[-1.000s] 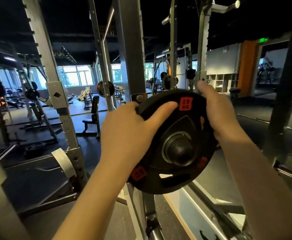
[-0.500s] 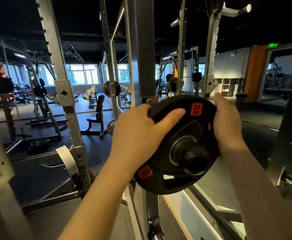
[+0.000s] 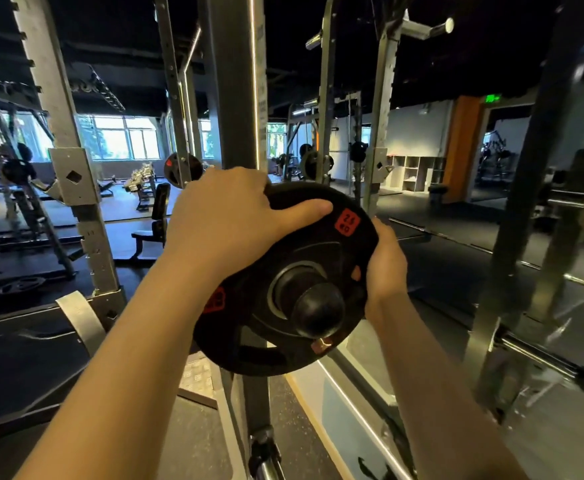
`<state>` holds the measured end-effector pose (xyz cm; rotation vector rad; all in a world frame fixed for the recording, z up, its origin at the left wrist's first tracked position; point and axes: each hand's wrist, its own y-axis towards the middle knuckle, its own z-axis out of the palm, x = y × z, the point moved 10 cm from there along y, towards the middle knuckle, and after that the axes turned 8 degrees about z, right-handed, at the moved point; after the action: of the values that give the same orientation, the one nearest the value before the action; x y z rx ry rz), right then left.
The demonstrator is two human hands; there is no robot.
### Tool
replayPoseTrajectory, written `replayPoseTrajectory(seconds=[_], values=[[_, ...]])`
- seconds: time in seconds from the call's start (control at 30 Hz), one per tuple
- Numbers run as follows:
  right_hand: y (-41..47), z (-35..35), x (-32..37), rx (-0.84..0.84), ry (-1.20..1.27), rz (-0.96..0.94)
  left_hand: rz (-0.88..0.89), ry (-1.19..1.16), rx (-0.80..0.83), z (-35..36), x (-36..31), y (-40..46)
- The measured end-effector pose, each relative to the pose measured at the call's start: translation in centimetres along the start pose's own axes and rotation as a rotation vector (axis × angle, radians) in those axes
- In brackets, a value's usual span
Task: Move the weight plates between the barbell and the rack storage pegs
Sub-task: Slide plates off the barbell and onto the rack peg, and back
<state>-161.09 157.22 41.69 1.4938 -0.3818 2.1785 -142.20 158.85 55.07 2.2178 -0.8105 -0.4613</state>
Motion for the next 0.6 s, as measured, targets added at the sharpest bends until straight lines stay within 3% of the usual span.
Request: replayPoseTrajectory(seconds=[0.17, 0.23, 0.4, 0.5, 0.6], values=[[0.5, 0.7, 2.8, -0.05, -0.189, -0.128, -0.071, -0.268, -0.097, 0.0, 1.9, -2.1], [0.1, 2.2, 5.7, -0.049, -0.417, -0.288, -0.188, -0.48, -0.175, 0.5, 3.7, -4.4], [-1.9, 10.0, 10.0, 0.135, -0.846, -0.612, -0.5, -1.019, -0.323, 5.4, 6.7, -10.1], [-2.6, 10.9, 10.5, 0.117, -0.893, -0.688, -0.481, -1.077, -0.343, 6.1, 7.0, -10.7], [-2.2, 9.0, 10.0, 0.061, -0.789, -0.624, -0.389, -1.056, -0.26, 5.7, 7.3, -9.0]])
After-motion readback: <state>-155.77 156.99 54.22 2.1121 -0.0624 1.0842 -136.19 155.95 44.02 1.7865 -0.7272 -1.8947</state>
